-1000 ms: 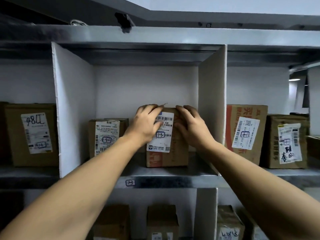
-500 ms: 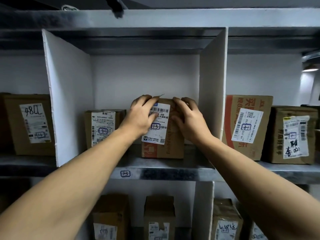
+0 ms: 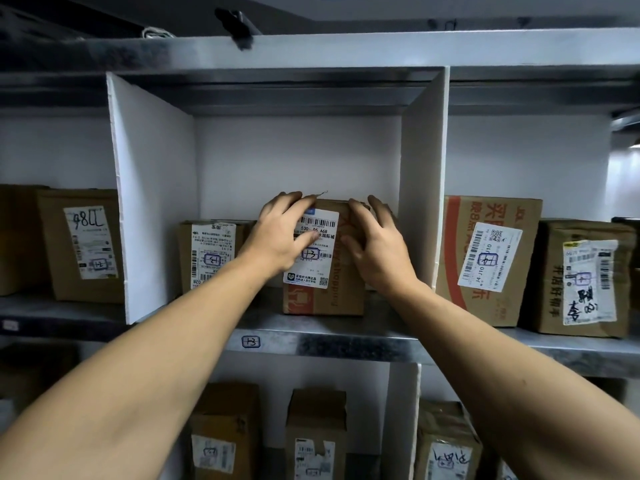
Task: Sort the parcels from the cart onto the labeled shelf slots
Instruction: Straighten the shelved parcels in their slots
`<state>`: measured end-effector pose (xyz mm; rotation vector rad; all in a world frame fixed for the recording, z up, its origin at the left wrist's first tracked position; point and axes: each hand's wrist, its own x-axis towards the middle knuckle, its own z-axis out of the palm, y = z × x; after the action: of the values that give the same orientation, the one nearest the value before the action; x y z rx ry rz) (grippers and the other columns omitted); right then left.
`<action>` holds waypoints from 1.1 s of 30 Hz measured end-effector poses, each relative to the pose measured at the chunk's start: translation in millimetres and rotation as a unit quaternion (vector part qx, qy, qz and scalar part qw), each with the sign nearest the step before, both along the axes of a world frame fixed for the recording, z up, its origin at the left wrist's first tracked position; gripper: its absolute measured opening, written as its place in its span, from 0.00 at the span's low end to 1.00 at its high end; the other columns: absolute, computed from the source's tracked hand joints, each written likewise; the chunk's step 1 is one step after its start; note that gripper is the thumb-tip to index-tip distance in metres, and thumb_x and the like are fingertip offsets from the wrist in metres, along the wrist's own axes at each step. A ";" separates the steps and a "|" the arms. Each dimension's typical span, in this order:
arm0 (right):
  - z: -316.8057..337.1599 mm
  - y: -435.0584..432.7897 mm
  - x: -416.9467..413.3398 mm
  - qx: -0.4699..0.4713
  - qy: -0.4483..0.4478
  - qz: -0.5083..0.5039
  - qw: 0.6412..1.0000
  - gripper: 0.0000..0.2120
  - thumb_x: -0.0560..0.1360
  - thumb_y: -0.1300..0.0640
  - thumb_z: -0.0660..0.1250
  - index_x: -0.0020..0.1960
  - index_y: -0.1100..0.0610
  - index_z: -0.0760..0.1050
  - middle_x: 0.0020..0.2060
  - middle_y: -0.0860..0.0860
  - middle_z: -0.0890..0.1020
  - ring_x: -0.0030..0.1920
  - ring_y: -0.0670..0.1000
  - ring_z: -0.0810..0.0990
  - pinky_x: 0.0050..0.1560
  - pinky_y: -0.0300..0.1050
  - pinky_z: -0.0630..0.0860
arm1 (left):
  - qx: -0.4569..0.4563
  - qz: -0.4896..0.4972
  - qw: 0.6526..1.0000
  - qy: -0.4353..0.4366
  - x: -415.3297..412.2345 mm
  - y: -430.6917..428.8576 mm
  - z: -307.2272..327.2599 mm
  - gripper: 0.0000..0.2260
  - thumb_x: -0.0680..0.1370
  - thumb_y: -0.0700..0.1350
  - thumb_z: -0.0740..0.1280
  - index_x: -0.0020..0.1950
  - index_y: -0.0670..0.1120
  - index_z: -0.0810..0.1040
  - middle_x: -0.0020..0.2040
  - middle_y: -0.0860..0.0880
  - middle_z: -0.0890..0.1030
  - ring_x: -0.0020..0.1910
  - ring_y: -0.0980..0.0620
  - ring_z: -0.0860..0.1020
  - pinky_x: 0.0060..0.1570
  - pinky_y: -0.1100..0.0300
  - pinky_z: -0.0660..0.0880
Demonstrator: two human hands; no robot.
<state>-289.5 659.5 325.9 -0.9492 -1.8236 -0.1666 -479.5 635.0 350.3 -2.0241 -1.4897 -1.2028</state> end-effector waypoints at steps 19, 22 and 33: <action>-15.2 -81.1 31.3 0.004 -0.097 -0.112 0.989 0.28 0.80 0.51 0.65 0.78 0.52 0.61 0.76 0.57 0.64 0.76 0.61 0.60 0.74 0.58 0.63 | 0.014 -0.071 0.997 -0.004 -1.1 -77.1 -9.7 0.25 0.79 0.50 0.67 0.74 0.50 0.67 0.70 0.49 0.71 0.69 0.49 0.67 0.68 0.54 0.62; -18.9 -98.9 48.1 0.019 -0.124 -0.151 0.981 0.28 0.79 0.52 0.67 0.77 0.56 0.63 0.74 0.60 0.67 0.74 0.62 0.64 0.72 0.59 0.66 | 0.013 -0.070 0.997 0.039 10.7 -83.4 -14.3 0.25 0.79 0.51 0.66 0.74 0.50 0.67 0.70 0.48 0.71 0.69 0.47 0.67 0.69 0.51 0.63; -21.3 -137.7 144.9 -0.004 -0.116 -0.251 0.961 0.27 0.80 0.51 0.65 0.76 0.57 0.65 0.74 0.59 0.67 0.75 0.61 0.63 0.74 0.56 0.62 | 0.019 -0.142 0.988 0.059 103.6 -88.3 -13.6 0.23 0.79 0.52 0.65 0.74 0.50 0.67 0.70 0.49 0.70 0.70 0.48 0.66 0.70 0.48 0.64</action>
<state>-144.6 521.8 304.6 -1.4340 -1.7561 -0.6065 -375.9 546.7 336.7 -2.2943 -1.1432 -1.1796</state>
